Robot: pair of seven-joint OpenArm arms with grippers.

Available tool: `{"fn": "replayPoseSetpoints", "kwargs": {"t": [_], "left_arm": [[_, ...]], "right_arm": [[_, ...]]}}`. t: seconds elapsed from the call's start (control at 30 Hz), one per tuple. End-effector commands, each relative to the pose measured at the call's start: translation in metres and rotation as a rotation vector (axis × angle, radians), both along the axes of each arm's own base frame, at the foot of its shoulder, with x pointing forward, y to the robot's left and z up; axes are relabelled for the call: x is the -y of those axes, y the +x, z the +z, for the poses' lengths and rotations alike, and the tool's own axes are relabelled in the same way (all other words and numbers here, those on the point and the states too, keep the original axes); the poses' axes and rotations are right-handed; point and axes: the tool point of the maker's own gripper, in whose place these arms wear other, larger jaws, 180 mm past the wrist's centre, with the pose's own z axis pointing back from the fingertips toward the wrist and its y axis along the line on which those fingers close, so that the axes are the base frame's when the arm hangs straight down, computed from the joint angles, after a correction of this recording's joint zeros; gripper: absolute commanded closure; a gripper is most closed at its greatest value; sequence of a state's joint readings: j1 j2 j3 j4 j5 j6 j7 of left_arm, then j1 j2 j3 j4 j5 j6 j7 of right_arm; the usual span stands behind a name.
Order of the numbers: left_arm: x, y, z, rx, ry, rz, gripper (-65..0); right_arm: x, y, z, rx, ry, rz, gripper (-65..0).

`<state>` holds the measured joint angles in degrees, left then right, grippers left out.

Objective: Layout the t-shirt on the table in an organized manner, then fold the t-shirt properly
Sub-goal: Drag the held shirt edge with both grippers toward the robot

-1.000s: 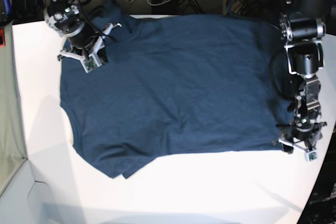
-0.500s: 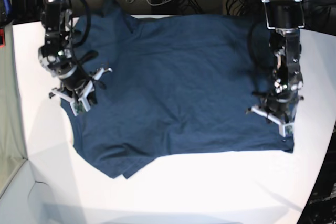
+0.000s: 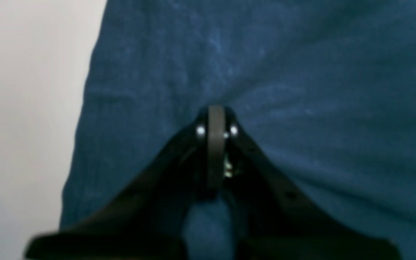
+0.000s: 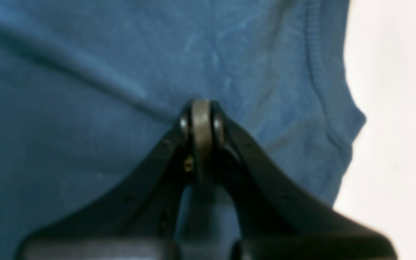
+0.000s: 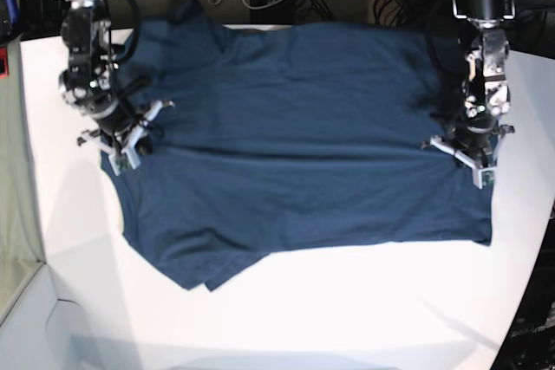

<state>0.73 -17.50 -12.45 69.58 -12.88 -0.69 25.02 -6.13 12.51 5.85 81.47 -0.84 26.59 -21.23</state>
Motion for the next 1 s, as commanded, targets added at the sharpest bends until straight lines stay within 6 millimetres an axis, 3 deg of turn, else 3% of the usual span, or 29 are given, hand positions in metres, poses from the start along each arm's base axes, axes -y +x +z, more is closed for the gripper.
{"fn": "replayPoseSetpoints", "kwargs": {"t": [0.0, 0.27, 0.5, 0.63, 0.87, 0.97], "left_arm": [[-0.008, -0.019, -0.01, -0.078, 0.014, 0.011, 0.0], [0.008, -0.049, -0.005, -0.076, 0.025, -0.039, 0.0], [0.01, -0.063, -0.01, -0.098, 0.026, -0.046, 0.0], [0.009, -0.07, -0.013, -0.114, 0.031, -0.048, 0.0], [0.005, -0.079, -0.025, -0.151, 0.033, -0.037, 0.0], [-0.001, -0.087, -0.035, -0.182, 0.032, -0.024, 0.0]], "right_arm": [[0.008, -0.018, -0.007, -0.048, -0.043, 0.007, 0.0], [-0.012, -0.079, 0.015, -0.042, -0.061, 0.074, 0.0], [-0.026, -0.103, 0.035, -0.021, -0.062, 0.114, 0.0], [-0.026, -0.087, 0.057, 0.05, -0.077, 0.123, 0.0], [-0.02, 0.003, 0.107, 0.229, -0.109, 0.09, 0.0], [-0.006, 0.038, 0.103, 0.199, -0.122, 0.044, 0.0]]}}
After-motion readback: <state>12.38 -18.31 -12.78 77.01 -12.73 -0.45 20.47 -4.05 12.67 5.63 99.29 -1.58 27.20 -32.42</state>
